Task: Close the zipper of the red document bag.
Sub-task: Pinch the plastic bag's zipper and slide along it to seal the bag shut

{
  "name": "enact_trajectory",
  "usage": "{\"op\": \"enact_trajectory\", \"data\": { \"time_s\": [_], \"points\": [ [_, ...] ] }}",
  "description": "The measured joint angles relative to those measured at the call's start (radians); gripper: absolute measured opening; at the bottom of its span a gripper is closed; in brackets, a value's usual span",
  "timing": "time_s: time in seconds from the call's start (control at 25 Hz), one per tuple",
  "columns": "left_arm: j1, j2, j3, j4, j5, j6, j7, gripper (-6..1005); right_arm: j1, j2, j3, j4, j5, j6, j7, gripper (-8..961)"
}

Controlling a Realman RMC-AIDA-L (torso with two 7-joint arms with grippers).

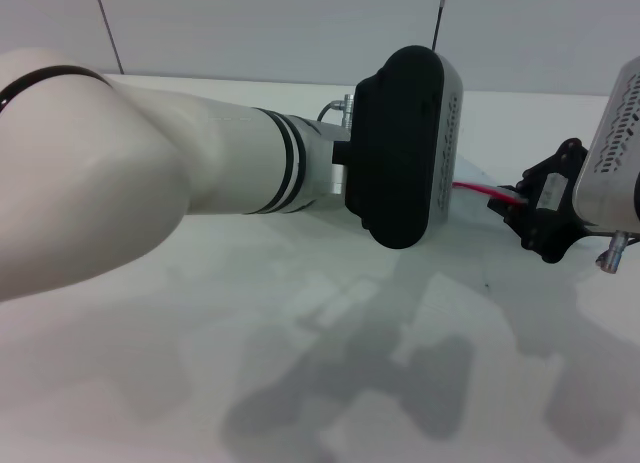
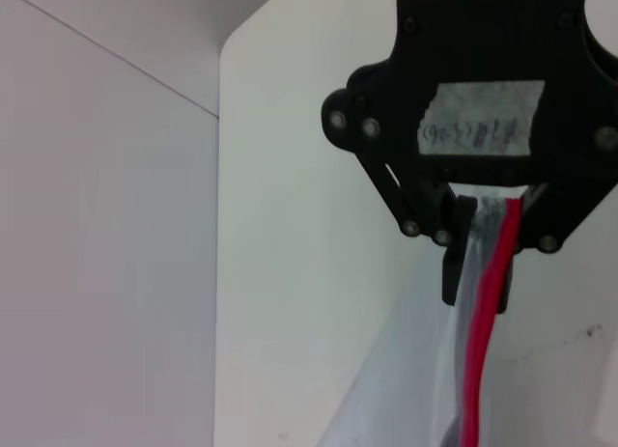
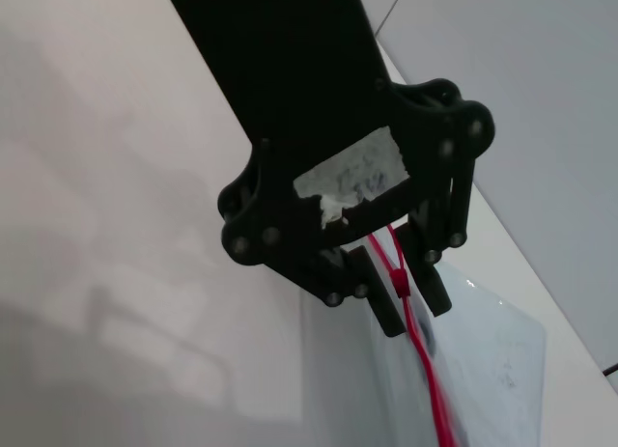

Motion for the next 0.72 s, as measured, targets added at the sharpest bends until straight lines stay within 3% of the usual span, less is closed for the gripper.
{"op": "enact_trajectory", "data": {
  "time_s": [0.4,0.6,0.72],
  "points": [
    [0.0,0.0,0.0,-0.006,0.001,-0.002,0.008,177,0.0,0.0,0.0,0.0,-0.001,0.0,0.0,74],
    [0.002,0.0,0.0,-0.006,0.002,-0.018,0.013,75,0.0,0.0,-0.001,0.0,-0.001,-0.001,0.0,75],
    [0.004,0.0,0.0,-0.006,0.002,-0.025,0.013,74,0.0,0.0,-0.001,0.001,-0.001,-0.001,0.0,75]
  ]
}}
